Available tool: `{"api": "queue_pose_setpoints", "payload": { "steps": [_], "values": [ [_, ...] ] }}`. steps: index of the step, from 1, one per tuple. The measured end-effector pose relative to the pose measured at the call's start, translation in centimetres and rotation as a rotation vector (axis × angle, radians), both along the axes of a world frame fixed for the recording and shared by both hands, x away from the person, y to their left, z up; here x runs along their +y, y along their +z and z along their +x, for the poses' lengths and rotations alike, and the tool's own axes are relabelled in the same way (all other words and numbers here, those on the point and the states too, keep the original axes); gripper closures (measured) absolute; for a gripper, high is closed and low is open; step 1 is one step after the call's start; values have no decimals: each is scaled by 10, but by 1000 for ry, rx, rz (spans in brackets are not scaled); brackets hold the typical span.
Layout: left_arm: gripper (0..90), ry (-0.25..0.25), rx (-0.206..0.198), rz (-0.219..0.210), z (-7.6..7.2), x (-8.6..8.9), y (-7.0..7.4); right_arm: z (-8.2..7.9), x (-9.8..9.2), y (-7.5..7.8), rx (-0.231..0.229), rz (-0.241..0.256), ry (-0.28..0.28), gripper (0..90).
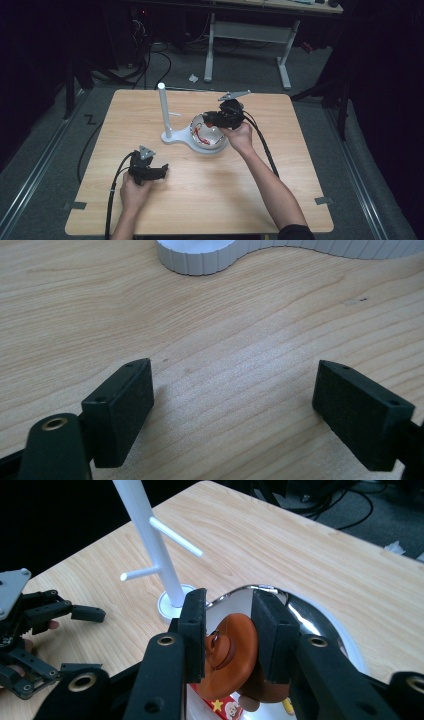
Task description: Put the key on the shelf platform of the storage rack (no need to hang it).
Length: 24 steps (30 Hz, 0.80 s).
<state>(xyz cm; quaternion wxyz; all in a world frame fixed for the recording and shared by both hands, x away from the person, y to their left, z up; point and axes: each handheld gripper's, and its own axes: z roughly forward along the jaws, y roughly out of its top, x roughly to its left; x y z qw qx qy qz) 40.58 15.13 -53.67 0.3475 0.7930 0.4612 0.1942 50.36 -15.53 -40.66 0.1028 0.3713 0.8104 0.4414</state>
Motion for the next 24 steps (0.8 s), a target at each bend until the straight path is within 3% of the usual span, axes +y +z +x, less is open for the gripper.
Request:
{"api": "queue_pose_setpoints", "payload": {
  "steps": [5, 24],
  "values": [
    [171, 0, -1, 2, 0, 0, 0, 1, -1, -7, 16, 1, -9, 686],
    [171, -2, 2, 2, 0, 0, 0, 5, 1, -29, 40, -77, -41, 675]
  ]
}}
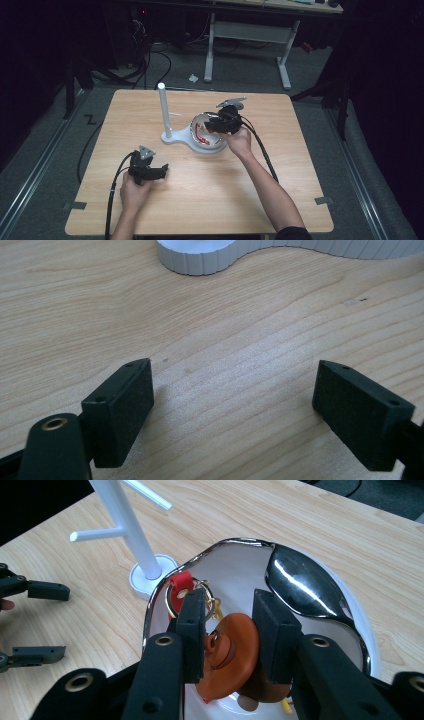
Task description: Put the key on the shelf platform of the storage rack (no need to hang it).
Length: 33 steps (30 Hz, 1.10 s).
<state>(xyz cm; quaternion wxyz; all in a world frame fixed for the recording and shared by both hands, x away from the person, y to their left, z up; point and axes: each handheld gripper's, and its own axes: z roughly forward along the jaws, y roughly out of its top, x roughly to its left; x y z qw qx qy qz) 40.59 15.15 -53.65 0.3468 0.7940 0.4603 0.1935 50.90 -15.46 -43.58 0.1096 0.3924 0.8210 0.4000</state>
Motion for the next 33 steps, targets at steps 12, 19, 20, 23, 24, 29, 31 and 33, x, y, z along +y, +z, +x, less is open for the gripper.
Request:
{"api": "queue_pose_setpoints", "payload": {
  "steps": [12, 19, 20, 23, 24, 29, 31, 33],
  "values": [
    [170, 1, -2, 0, 0, 0, 0, -2, -4, 0, 14, 14, 4, 579],
    [170, 1, -1, 0, 0, 0, 0, -8, -11, 6, 3, 9, 18, 530],
    [171, 1, -1, 0, 0, 0, 0, -11, -14, 8, -11, 14, 18, 526],
    [170, 1, -2, 0, 0, 0, 0, -12, -15, 10, -16, 22, 17, 523],
    [170, 0, 0, -1, 0, 0, 0, -13, -16, 11, -24, 25, 21, 523],
    [170, 1, -2, 0, 0, 0, 0, -17, -18, 18, -43, 29, 25, 521],
    [170, 1, -2, -1, 0, 0, 0, -18, -21, 20, -43, 36, 22, 520],
    [170, 2, -2, 0, 0, 0, 0, -19, -23, 21, -46, 37, 17, 520]
  ]
}}
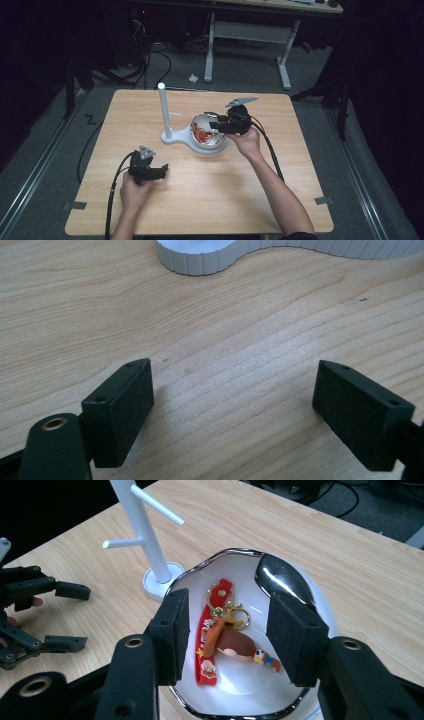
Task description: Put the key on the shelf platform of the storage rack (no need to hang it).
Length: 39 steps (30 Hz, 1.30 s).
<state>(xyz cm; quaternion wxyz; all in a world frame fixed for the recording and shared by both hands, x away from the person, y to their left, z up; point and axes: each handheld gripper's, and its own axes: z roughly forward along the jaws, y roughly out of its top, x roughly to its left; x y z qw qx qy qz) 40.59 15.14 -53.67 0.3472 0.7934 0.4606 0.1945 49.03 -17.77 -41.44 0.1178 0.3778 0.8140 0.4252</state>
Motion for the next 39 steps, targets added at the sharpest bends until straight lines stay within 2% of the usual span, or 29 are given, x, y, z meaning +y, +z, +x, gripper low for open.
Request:
{"api": "queue_pose_setpoints", "payload": {
  "steps": [17, 18, 26, 39],
  "values": [
    [170, 0, 1, 1, 0, 0, 0, -10, -25, 8, -35, 22, -49, 537],
    [170, 0, 0, 0, 0, 0, 0, -13, -29, 8, -59, 27, -70, 542],
    [170, 0, 0, 0, 0, 0, 0, -20, -45, 15, -89, 59, -96, 540],
    [170, 1, 0, 0, 0, 0, 0, -31, -75, 21, -82, 101, -149, 535]
  ]
}}
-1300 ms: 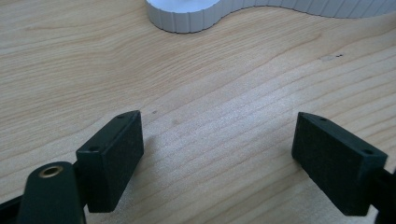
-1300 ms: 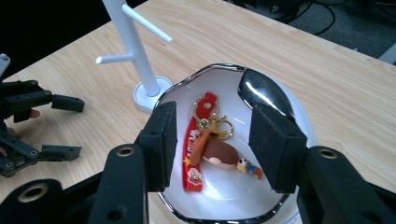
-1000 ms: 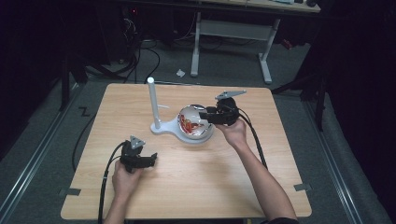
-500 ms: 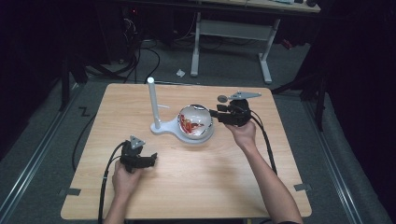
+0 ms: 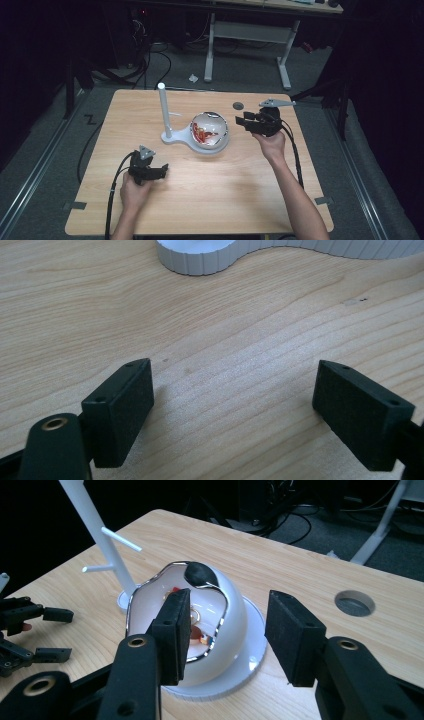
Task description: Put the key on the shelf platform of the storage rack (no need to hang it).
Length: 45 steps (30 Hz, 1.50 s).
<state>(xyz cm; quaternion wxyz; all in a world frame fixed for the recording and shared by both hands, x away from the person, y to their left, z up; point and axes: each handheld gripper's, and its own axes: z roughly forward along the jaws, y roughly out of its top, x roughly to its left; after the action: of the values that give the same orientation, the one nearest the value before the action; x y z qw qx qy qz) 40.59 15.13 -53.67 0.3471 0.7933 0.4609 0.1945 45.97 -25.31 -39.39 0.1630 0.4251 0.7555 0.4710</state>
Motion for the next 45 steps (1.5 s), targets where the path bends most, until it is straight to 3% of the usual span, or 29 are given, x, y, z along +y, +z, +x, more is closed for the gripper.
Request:
{"api": "queue_pose_setpoints", "payload": {
  "steps": [5, 21, 23, 26, 39, 45],
  "values": [
    [170, 0, 0, 0, 0, 0, 0, -6, -15, 2, 17, -4, -23, 534],
    [171, 0, 0, 0, 0, 0, 0, -24, -43, 1, 8, 3, -70, 526],
    [170, 0, 0, 0, 0, 0, 0, -27, -47, 0, -2, 8, -77, 525],
    [171, 0, 0, 0, 0, 0, 0, -31, -55, -8, 20, 1, -96, 523],
    [170, 0, 0, 0, 0, 0, 0, -42, -60, -5, 8, -1, -101, 521],
    [170, 0, 0, 0, 0, 0, 0, -51, -66, -7, 15, 33, -104, 517]
  ]
}}
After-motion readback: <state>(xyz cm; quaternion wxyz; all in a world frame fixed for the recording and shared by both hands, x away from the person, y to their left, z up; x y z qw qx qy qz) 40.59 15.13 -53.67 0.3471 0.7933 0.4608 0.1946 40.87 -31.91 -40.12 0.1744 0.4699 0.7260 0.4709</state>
